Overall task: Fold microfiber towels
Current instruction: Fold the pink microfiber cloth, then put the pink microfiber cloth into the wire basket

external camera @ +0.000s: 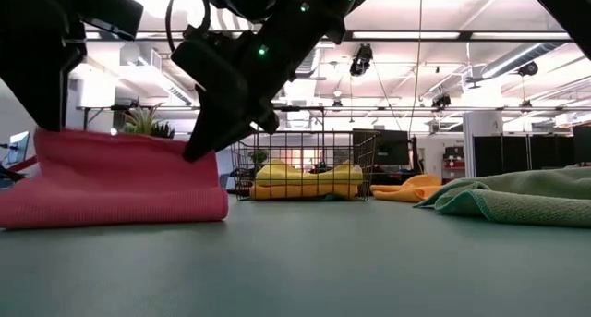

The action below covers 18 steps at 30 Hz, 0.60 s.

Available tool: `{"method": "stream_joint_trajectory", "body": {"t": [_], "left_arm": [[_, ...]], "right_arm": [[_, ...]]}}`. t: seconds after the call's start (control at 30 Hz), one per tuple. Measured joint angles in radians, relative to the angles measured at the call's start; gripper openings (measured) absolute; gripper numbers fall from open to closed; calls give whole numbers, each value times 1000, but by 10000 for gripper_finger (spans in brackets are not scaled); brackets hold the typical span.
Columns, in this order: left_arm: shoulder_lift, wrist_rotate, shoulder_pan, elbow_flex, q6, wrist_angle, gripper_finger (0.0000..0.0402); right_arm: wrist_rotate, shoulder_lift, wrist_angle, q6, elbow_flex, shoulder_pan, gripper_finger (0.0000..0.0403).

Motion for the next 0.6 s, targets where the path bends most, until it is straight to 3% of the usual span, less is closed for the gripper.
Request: {"method": "stream_joint_trajectory", "body": {"t": [0.2,0.37,0.47,0.6], "left_arm": [[-6,53,0,0,-5,-72,164],[-14,116,0,0,-6,-68,180],[-15,120,-8,5,-4,-9,180],[-14,92,-50,15,46,184,180]], "right_arm": [[10,-15,-25,35,0,-35,100],[3,-67,-52,-28,0,-43,119],[-14,-106,-113,-100,1,-42,122],[-24,-165,-282,-178,1,-42,119]]}}
